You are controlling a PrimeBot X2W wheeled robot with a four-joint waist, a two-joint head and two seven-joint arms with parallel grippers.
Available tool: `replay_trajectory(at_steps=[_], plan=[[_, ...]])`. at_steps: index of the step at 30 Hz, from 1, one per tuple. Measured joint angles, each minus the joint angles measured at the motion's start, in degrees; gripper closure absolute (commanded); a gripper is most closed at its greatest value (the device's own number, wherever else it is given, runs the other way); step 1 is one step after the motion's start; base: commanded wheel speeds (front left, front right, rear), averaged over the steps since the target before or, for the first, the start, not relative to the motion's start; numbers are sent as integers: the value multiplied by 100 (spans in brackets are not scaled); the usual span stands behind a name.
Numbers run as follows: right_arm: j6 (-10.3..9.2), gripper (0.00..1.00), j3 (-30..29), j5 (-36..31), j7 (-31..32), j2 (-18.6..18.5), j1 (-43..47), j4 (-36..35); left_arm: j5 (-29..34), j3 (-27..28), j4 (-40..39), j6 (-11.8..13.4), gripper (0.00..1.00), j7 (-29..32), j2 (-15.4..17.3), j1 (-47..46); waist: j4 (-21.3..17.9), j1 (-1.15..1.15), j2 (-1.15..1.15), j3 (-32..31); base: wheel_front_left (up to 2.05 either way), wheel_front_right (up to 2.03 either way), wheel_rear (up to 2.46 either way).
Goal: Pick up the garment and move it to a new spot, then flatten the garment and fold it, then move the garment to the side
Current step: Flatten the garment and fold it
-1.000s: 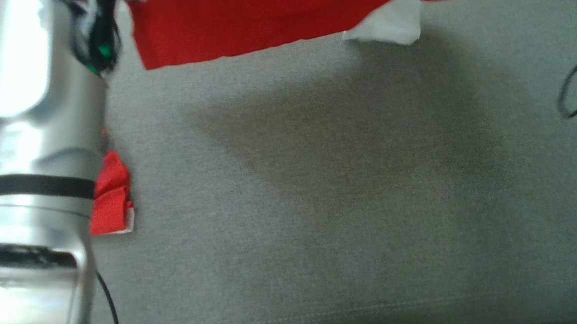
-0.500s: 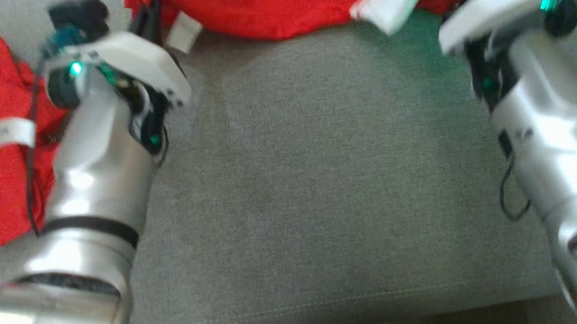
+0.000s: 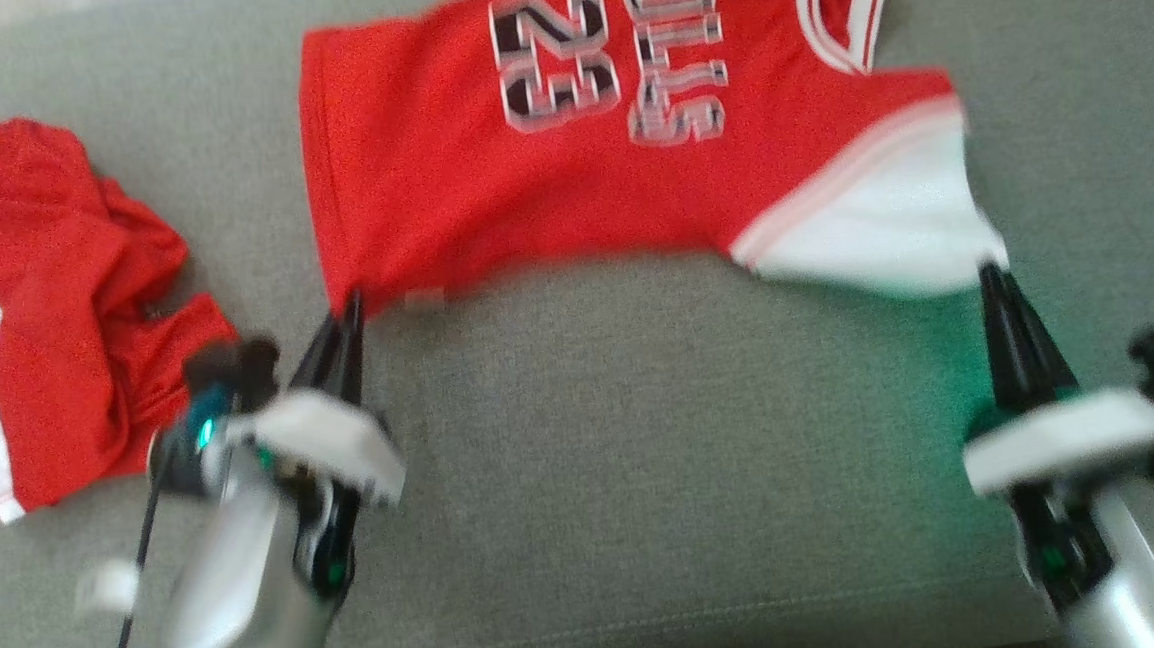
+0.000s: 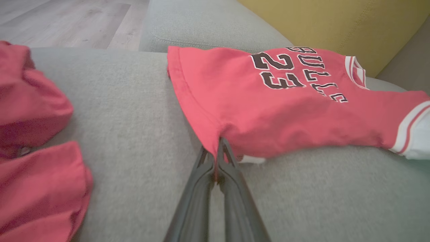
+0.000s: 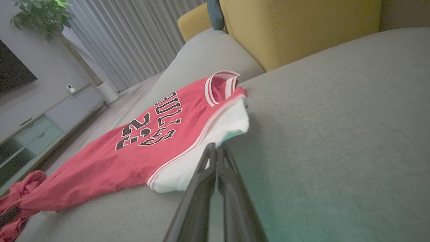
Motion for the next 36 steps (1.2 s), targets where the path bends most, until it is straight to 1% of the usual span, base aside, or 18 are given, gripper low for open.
replay_trajectory(at_steps=[2,5,8,10,13,16,17,22,26,31,36], plan=[[0,100,-345,-230,391,37,634,-690,19,33,-399,56,100,0,107,470,-9,0,0,-145,0,0,0],[0,100,-886,-582,1227,275,1508,-1825,30,10,-1071,154,100,80,276,1129,-18,0,0,-353,0,0,0],[0,100,-1280,-848,2164,645,2342,-2882,37,3,-1894,283,100,401,467,1729,-14,0,0,-534,0,0,0],[0,100,-1479,-1031,2785,801,2827,-3467,-1,29,-2455,394,100,702,601,2119,-10,0,0,-637,0,0,0],[0,100,-1651,-1138,3589,918,3315,-4118,-43,66,-3254,628,100,1225,799,2688,-19,0,0,-760,0,0,0],[0,100,-1769,-1172,4132,1017,3570,-4559,-90,130,-3982,804,100,1682,978,3186,-35,0,0,-849,0,0,0],[0,100,-1769,-1172,4132,1017,3570,-4559,-90,130,-3982,804,100,1682,978,3186,-35,0,0,-849,0,0,0],[0,100,-1859,-1171,4626,1024,3628,-4856,-212,158,-4753,973,100,2359,1120,3606,-46,0,0,-897,0,0,0],[0,100,-1851,-1170,4819,1028,3496,-4846,-399,171,-4971,1009,100,2781,1138,3590,-51,0,0,-857,0,0,0],[0,100,-1859,-1169,4920,1028,2765,-4512,-876,186,-4802,806,100,3304,1152,3137,-28,0,0,-687,0,0,0],[0,100,-1844,-1149,5020,978,1748,-3819,-1268,220,-4336,605,100,3841,1165,2342,-9,0,0,-416,0,0,0]])
